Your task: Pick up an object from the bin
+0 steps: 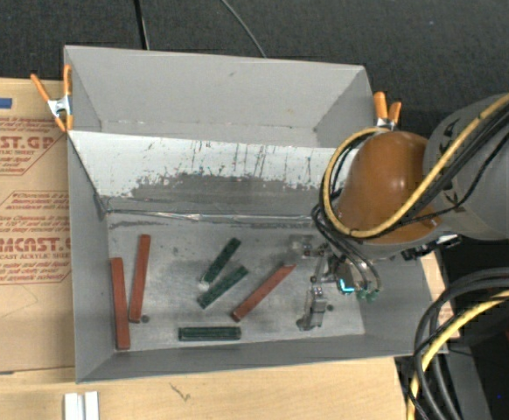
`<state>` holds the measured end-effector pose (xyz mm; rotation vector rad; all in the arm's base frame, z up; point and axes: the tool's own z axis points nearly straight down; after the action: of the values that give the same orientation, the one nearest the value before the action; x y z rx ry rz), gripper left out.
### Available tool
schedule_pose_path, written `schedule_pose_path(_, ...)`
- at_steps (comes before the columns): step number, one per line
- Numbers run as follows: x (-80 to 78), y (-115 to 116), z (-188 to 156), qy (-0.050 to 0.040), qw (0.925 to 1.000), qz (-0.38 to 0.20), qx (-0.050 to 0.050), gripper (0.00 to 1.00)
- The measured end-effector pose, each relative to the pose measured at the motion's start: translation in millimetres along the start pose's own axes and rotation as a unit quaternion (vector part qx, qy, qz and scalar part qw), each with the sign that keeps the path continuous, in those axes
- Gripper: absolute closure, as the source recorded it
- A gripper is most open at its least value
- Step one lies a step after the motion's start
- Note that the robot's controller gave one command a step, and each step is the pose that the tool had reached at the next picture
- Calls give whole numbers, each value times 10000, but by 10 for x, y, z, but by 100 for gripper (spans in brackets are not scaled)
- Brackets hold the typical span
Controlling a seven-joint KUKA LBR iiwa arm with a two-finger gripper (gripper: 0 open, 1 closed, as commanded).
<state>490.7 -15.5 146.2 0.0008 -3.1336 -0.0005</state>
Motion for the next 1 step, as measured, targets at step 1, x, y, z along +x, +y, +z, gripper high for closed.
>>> schedule_pose_path(1,-19,0,-38,-38,10000,-2,2,0)
